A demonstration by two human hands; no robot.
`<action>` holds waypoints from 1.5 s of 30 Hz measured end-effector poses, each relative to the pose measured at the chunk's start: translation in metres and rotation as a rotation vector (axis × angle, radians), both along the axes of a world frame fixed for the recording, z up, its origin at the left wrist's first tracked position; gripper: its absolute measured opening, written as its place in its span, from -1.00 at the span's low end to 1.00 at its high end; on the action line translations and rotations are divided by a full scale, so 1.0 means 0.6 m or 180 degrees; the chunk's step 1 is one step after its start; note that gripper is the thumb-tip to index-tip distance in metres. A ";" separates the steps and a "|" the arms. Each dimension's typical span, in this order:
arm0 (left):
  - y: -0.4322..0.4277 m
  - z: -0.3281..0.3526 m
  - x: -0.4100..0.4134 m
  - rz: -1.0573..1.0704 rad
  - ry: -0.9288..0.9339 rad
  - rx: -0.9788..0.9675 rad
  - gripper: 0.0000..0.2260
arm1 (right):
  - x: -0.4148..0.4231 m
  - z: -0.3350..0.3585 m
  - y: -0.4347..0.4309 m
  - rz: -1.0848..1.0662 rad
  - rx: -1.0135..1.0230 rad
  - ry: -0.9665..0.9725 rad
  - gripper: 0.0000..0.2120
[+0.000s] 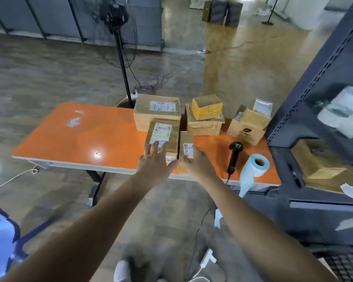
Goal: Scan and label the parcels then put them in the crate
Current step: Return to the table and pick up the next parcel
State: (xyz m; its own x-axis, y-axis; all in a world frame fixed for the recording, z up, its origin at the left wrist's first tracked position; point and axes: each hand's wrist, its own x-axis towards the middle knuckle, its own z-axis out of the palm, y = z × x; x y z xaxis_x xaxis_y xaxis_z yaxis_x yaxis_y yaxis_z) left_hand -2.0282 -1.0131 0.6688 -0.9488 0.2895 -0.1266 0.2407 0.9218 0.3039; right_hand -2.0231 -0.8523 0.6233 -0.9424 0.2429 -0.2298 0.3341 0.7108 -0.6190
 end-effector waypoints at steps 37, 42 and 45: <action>0.218 -0.074 -0.301 0.0413 -0.2708 0.2013 -0.59 | -0.163 -0.032 0.146 -0.1179 -0.0827 -0.0075 -0.56; 0.249 -0.101 -0.299 0.0688 -0.2786 0.2198 -0.59 | -0.154 -0.036 0.165 -0.0765 -0.0937 0.0067 -0.61; 0.252 -0.112 -0.294 0.0719 -0.2723 0.2298 -0.72 | -0.143 -0.033 0.186 -0.0821 -0.1330 0.0058 -0.82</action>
